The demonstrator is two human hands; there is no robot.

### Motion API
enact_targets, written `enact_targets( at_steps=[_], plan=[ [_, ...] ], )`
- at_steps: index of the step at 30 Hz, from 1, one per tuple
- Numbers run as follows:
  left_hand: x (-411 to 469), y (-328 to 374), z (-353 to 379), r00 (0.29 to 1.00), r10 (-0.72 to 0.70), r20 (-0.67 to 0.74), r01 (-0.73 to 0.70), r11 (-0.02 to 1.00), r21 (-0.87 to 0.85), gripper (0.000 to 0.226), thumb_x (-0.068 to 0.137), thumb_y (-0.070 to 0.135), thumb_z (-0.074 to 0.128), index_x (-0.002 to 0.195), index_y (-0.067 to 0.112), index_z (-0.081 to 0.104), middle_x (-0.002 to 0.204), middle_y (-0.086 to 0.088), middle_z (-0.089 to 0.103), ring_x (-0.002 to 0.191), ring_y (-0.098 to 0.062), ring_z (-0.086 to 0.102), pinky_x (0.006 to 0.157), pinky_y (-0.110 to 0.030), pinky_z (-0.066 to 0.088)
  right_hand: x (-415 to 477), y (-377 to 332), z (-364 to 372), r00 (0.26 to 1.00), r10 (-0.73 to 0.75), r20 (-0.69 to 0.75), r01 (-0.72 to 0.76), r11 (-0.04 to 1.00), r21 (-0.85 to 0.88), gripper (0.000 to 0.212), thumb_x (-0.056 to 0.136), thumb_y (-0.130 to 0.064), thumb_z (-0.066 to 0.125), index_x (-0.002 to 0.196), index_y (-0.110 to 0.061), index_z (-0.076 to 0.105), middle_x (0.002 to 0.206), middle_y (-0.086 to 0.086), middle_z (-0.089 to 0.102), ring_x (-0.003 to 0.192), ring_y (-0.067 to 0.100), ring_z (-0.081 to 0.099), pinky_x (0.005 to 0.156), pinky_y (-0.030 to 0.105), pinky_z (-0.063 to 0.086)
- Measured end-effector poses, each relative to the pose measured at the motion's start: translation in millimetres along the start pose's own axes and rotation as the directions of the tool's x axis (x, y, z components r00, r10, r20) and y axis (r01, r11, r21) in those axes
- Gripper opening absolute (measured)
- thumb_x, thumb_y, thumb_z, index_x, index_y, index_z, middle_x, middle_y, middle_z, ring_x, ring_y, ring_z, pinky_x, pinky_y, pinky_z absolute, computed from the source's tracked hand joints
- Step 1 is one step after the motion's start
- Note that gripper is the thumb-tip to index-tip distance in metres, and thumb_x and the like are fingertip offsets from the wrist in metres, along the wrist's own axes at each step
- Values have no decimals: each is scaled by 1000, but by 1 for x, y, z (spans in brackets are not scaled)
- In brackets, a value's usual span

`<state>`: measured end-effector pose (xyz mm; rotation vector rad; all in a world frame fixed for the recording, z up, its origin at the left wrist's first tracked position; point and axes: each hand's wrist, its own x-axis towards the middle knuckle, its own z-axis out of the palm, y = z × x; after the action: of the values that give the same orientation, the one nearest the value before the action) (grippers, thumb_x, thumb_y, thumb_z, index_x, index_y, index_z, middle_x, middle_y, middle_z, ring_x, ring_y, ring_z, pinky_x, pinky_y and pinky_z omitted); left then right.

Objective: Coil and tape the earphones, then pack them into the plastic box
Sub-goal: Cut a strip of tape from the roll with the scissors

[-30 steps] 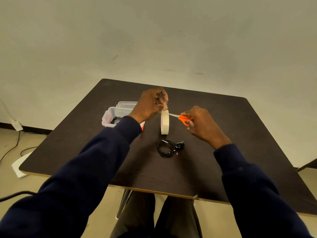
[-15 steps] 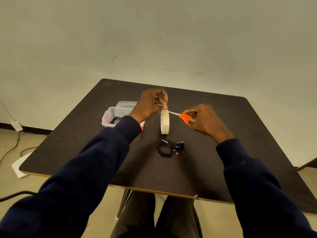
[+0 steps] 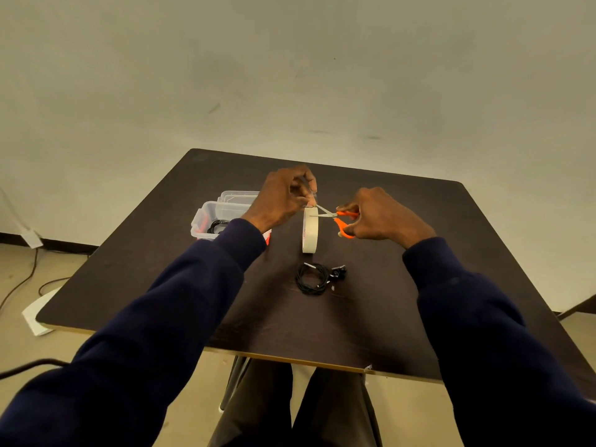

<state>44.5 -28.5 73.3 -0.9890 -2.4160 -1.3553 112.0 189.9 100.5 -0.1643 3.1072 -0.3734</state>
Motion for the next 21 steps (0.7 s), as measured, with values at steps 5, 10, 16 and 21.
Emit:
enact_targets(
  at_steps=[5,10,16,21],
  plan=[
    [1,-1,-1,1000,26,3,-26,1000,3,26,84,2,82,93,19,65,90,-2,74,75,1,71,74,-12,55,10,-8,-9,998,-34,43,35,999,-39,52,82,-36,78,127,-10,69,80,-16,59,65,4,50,60,22,39],
    [2,-5,1,999,48,-5,-48,999,3,24,84,1,81,94,18,66,90,-1,73,77,-1,71,77,-14,57,18,-9,-17,997,-63,49,68,993,-92,52,84,-36,77,129,-12,68,111,0,70,80,9,55,71,29,50],
    [3,-6,3,999,41,-15,-41,999,13,25,84,1,81,94,18,66,93,-2,73,77,-1,70,78,-15,58,22,-13,-19,993,-87,75,95,990,-101,48,86,-31,77,128,-12,69,121,5,69,91,14,58,79,33,52],
    [2,-6,1,999,35,-12,-35,999,0,25,84,0,80,94,18,65,88,-2,73,75,0,70,73,-14,57,19,-19,-19,991,-109,84,118,987,-111,41,88,-27,75,127,-13,71,118,6,71,87,14,60,77,33,52]
  ],
)
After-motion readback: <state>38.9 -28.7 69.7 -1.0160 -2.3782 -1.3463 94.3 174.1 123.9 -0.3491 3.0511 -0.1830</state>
